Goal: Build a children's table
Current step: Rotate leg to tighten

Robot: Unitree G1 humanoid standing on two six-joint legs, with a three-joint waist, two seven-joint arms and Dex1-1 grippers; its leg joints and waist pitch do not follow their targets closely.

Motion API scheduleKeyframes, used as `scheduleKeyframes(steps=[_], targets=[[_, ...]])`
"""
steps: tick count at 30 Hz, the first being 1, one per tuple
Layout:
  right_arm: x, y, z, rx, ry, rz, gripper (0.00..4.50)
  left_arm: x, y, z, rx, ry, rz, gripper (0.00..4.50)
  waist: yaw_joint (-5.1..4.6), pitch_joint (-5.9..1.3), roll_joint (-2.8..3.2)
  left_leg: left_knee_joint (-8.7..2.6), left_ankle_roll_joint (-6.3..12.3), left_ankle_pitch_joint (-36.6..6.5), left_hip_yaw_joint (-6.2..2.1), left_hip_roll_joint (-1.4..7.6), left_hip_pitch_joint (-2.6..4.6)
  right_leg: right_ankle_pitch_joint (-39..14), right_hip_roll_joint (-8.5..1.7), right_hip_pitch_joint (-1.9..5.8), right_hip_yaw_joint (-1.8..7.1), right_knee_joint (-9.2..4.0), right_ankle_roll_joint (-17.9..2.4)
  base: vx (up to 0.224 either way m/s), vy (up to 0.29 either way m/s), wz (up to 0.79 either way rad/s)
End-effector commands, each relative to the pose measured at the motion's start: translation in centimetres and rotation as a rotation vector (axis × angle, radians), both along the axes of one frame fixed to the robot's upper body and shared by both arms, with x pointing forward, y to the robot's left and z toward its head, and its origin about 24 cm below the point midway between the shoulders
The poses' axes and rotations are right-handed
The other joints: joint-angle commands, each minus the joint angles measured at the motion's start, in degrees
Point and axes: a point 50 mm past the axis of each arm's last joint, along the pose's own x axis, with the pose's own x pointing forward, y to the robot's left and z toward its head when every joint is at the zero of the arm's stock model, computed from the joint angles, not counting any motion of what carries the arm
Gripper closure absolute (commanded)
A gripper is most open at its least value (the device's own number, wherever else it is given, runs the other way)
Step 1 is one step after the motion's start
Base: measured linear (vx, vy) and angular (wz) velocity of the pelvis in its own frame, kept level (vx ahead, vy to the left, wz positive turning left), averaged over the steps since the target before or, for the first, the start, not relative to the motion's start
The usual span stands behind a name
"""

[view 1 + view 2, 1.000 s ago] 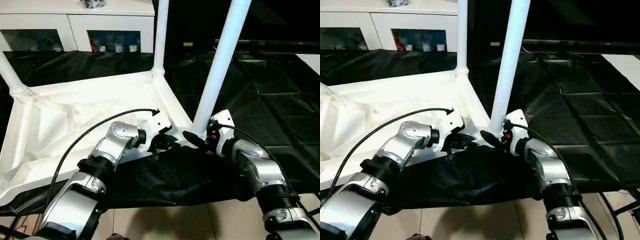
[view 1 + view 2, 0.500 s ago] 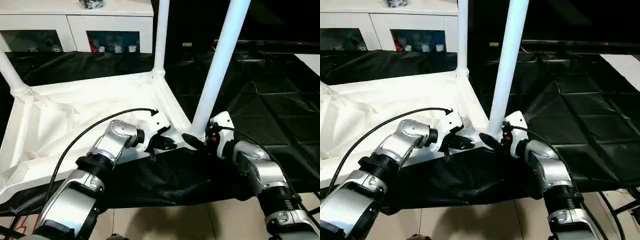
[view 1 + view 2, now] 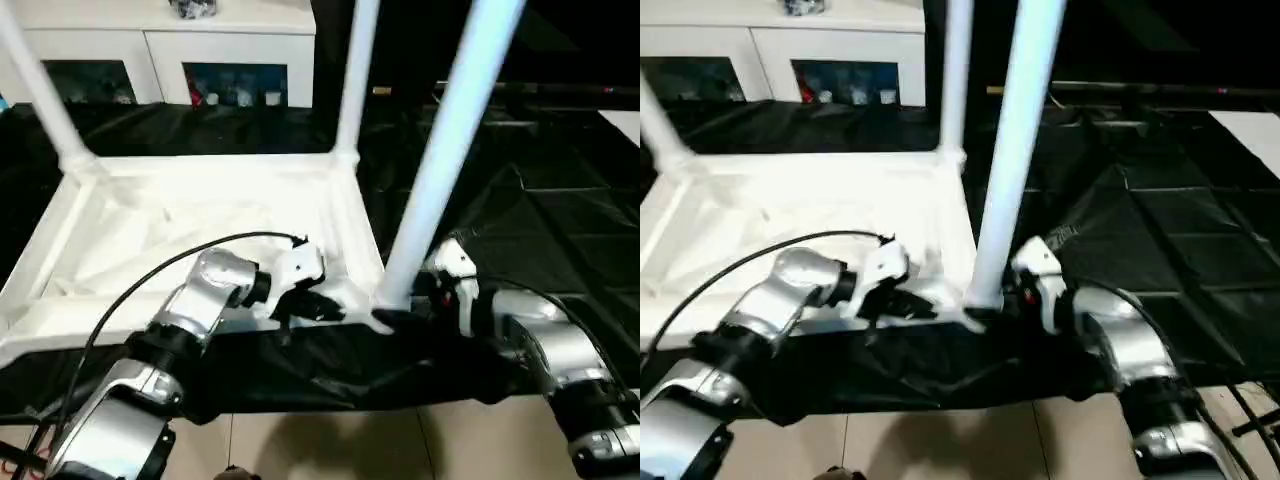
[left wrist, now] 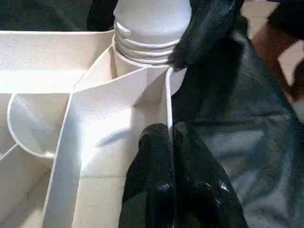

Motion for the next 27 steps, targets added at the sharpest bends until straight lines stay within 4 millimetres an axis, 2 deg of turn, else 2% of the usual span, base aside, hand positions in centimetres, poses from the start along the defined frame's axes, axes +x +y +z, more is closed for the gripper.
scheduleKeyframes(steps=[1, 3, 4, 13, 17, 21, 23, 27], targets=[[0.0, -0.3, 0.0, -0.034, 0.005, 0.019, 0.33, -0.9, 0.0, -0.8, -0.01, 0.051, -0.062, 4.5, -0.06, -3.17, -0.63, -3.78, 2.26, -12.9, 0.24, 0.3, 1.92, -3.6, -0.38, 1.22, 0.15, -3.8, -14.0, 0.0, 0.0, 0.0], [0.0, -0.3, 0.0, -0.034, 0.005, 0.019, 0.44, -0.9, 0.0, -0.8, -0.009, 0.051, -0.062, 4.5, -0.07, -3.15, -0.48, -3.87, 1.97, -13.3, 0.16, 0.31, 1.9, -4.6, -0.47, 1.2, 0.18, -3.82, -13.9, 0.0, 0.0, 0.0], [0.1, -0.1, 0.1, -0.022, 0.006, 0.021, 0.58, -0.8, 0.2, -0.8, -0.004, 0.046, -0.058, 4.5, -0.12, -3.14, -0.63, -3.91, 1.62, -13.7, 0.11, 0.28, 1.87, -5.6, -0.54, 1.19, 0.2, -3.88, -13.6, 0.0, 0.0, 0.0], [-0.2, 0.3, 0.1, 0.01, 0.015, 0.056, 1.2, -0.8, 0.3, -0.8, 0.01, 0.042, -0.06, 4.5, -0.34, -3.15, -0.62, -3.85, 1.71, -13.4, 0.12, 0.21, 1.8, -5.3, -0.49, 1.14, 0.22, -3.89, -13.5, 0.0, 0.0, 0.0], [-0.1, 0.5, -0.2, 0.044, 0.018, 0.008, 1.3, -0.2, 0.0, -0.8, 0.011, 0.011, -0.002, 4.5, -0.5, -3.13, -0.55, -3.9, 1.26, -14.5, 0.1, 0.23, 1.97, -6.5, -0.51, 0.98, 0.27, -4.04, -13.4, 0.0, 0.0, 0.0], [0.5, 1.3, -1.0, 0.084, 0.015, -0.116, 1.43, 0.8, -1.0, -0.4, -0.02, -0.025, 0.096, 4.5, -0.63, -3.12, -0.49, -4.02, 0.65, -15.4, 0.01, 0.21, 1.94, -8.0, -0.58, 0.87, 0.29, -4.16, -13.1, 0.0, 0.0, 0.0], [0.5, 1.7, -1.3, 0.09, 0.016, -0.133, 1.47, 0.8, -1.6, -0.3, -0.035, -0.018, 0.088, 4.5, -0.66, -3.11, -0.58, -4.07, 0.3, -15.3, -0.04, 0.17, 1.9, -8.1, -0.59, 0.94, 0.28, -4.18, -13.0, 0.0, 0.0, 0.0], [0.8, 2.2, -1.2, 0.083, -0.01, -0.156, 1.47, 0.2, -2.2, -0.5, -0.037, 0.004, 0.023, 4.5, -0.85, -3.2, -0.4, -4.03, 0.65, -14.5, -0.08, 0.1, 1.81, -6.0, -0.47, 1.1, 0.23, -4.05, -13.1, 0.0, 0.0, 0.0]])
